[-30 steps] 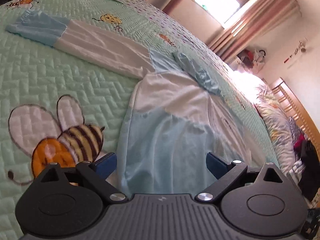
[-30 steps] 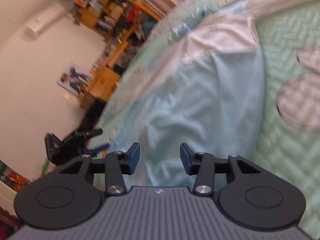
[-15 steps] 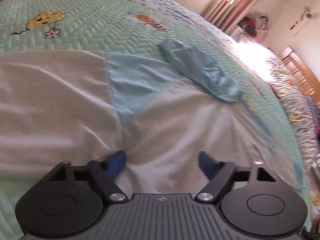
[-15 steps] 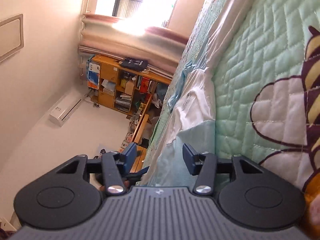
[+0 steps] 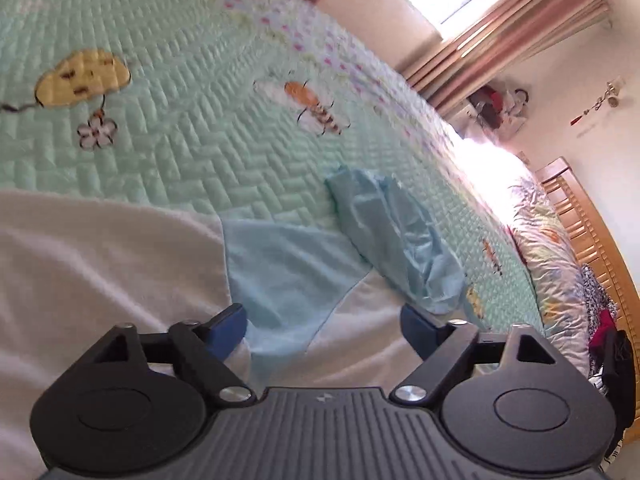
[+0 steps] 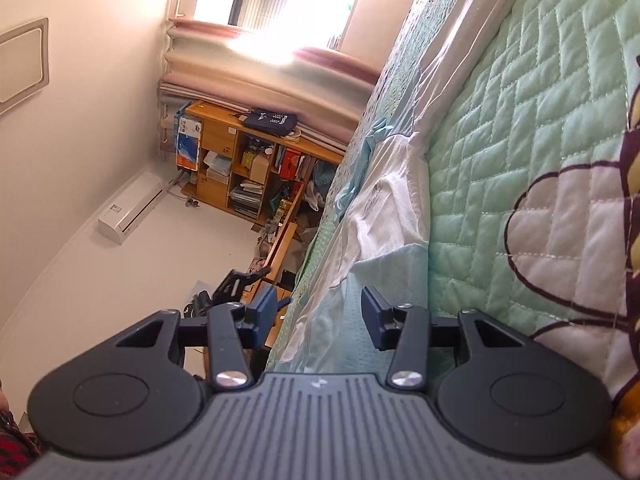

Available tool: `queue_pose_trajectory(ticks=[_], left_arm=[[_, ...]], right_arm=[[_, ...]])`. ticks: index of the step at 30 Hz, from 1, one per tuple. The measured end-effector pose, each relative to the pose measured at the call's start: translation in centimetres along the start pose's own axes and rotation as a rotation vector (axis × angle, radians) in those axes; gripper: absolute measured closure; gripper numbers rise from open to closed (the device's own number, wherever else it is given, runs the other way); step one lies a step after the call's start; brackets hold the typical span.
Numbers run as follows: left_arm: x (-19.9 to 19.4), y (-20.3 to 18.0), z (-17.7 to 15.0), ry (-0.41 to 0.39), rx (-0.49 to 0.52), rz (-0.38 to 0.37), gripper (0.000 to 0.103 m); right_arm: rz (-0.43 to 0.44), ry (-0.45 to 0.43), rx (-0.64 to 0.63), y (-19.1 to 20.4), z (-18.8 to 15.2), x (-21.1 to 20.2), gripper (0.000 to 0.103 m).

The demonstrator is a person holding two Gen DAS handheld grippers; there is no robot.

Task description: Fold clothes

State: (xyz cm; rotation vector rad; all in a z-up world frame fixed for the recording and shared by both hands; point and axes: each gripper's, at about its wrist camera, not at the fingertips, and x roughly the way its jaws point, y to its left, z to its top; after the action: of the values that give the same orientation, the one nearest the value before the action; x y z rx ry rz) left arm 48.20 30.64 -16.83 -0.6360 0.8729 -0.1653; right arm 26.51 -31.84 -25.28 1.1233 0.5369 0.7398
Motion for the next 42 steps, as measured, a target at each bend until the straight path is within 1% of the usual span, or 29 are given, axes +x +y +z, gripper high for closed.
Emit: queue_pose_trajectory(ticks=[1, 2, 4, 5, 6, 7, 8, 10, 11, 13, 15, 16, 17, 18, 19, 20, 21, 22, 26, 28, 29, 30, 31, 33, 35, 36, 39, 40, 42], left_arm=[[1.1, 0.7, 0.4, -0.001, 0.039, 0.092, 0.076], [1.7, 1.8, 1.0, -0.008, 0.042, 0.149, 0.099], [1.3, 4.6, 2.1, -0.055, -0.091, 0.125, 0.1], [0.6, 4.7, 2.5, -0.102, -0.093, 0.175, 0.101], [-0.1, 4.7, 2.8, -0.143, -0.092, 0.21, 0.098], [-0.9, 4.3, 2.8, -0.172, -0.083, 0.214, 0.084], [-1.7, 4.0, 2.8, -0.201, -0.073, 0.217, 0.077], [-3.0, 2.8, 2.5, -0.214, -0.035, 0.16, 0.064], [-3.4, 2.1, 2.1, -0.194, -0.01, 0.121, 0.061], [-3.6, 0.8, 0.9, -0.099, 0.042, 0.08, 0.036], [-2.8, 0.3, -0.7, -0.042, 0.097, 0.08, 0.032], [-2.1, 0.8, -0.9, -0.042, 0.116, 0.136, 0.035], [-1.3, 2.0, -0.8, -0.06, 0.108, 0.222, 0.045], [-1.1, 3.5, -0.4, -0.098, 0.055, 0.272, 0.091], [-1.8, 4.8, 0.3, -0.14, -0.023, 0.291, 0.101], [-2.6, 5.6, 0.9, -0.18, -0.08, 0.302, 0.101], [-3.6, 5.6, 0.9, -0.212, -0.093, 0.295, 0.09], [-4.6, 5.5, 1.0, -0.245, -0.105, 0.288, 0.071], [-7.6, 3.6, -0.5, -0.236, -0.038, 0.196, 0.055], [-6.5, 4.7, -1.4, -0.213, -0.006, 0.302, 0.038], [-6.0, 5.2, -1.8, -0.201, 0.01, 0.354, 0.038], [-5.5, 5.7, -2.2, -0.189, 0.026, 0.407, 0.052], [-5.3, 6.2, -2.4, -0.19, 0.032, 0.451, 0.083], [-6.3, 7.0, -1.9, -0.242, -0.012, 0.5, 0.085], [-7.5, 6.3, -1.8, -0.254, -0.045, 0.511, 0.07], [-8.6, 5.8, -2.2, -0.28, -0.045, 0.505, 0.058], [-13.3, 5.5, -4.5, -0.4, -0.093, 0.439, 0.042], [-15.0, 5.8, -5.4, -0.443, -0.121, 0.427, 0.032], [-18.6, 7.4, -7.4, -0.519, -0.222, 0.457, 0.018]], right_arm=[[-0.001, 0.001, -0.001, 0.0, 0.0, 0.0, 0.055], [-0.001, 0.001, -0.001, 0.0, 0.0, 0.0, 0.056], [-0.007, 0.002, -0.005, 0.1, -0.1, 0.0, 0.056], [-0.008, 0.003, -0.007, 0.1, -0.1, 0.0, 0.057], [-0.007, 0.003, -0.006, 0.0, 0.0, 0.0, 0.057], [-0.006, 0.003, -0.004, 0.0, 0.0, 0.0, 0.057], [-0.004, 0.004, -0.003, -0.1, 0.0, 0.0, 0.057], [-0.004, 0.005, -0.004, -0.1, 0.1, 0.1, 0.057], [-0.003, 0.004, -0.003, -0.1, 0.1, 0.2, 0.057], [-0.005, 0.004, -0.003, -0.1, 0.0, 0.2, 0.057], [-0.008, 0.004, -0.006, -0.1, 0.0, 0.2, 0.057], [-0.006, 0.004, -0.005, -0.2, 0.0, 0.0, 0.057], [-0.005, 0.004, -0.004, -0.2, 0.1, 0.0, 0.057], [-0.006, 0.004, -0.004, -0.2, 0.1, 0.0, 0.057], [-0.008, 0.005, -0.006, -0.2, 0.1, 0.0, 0.057], [-0.01, 0.005, -0.008, -0.2, 0.0, 0.0, 0.057], [-0.014, 0.005, -0.01, -0.1, 0.0, 0.0, 0.057], [-0.017, 0.006, -0.013, -0.1, 0.0, 0.0, 0.058], [-0.016, 0.005, -0.012, -0.1, 0.0, -0.1, 0.058], [-0.015, 0.003, -0.011, -0.2, 0.0, -0.1, 0.058], [-0.015, 0.003, -0.012, -0.2, 0.0, -0.1, 0.058], [-0.015, 0.004, -0.013, -0.1, 0.0, 0.0, 0.058], [-0.016, 0.004, -0.014, -0.1, 0.0, -0.1, 0.058], [-0.02, 0.006, -0.016, 0.0, 0.0, 0.0, 0.058], [-0.025, 0.006, -0.018, 0.1, 0.0, 0.0, 0.058], [-0.027, 0.006, -0.019, 0.1, -0.1, 0.0, 0.058], [-0.031, 0.004, -0.019, 0.1, -0.1, 0.0, 0.059], [-0.032, 0.004, -0.021, 0.1, -0.1, 0.0, 0.059], [-0.032, 0.003, -0.022, 0.1, -0.2, 0.0, 0.059]])
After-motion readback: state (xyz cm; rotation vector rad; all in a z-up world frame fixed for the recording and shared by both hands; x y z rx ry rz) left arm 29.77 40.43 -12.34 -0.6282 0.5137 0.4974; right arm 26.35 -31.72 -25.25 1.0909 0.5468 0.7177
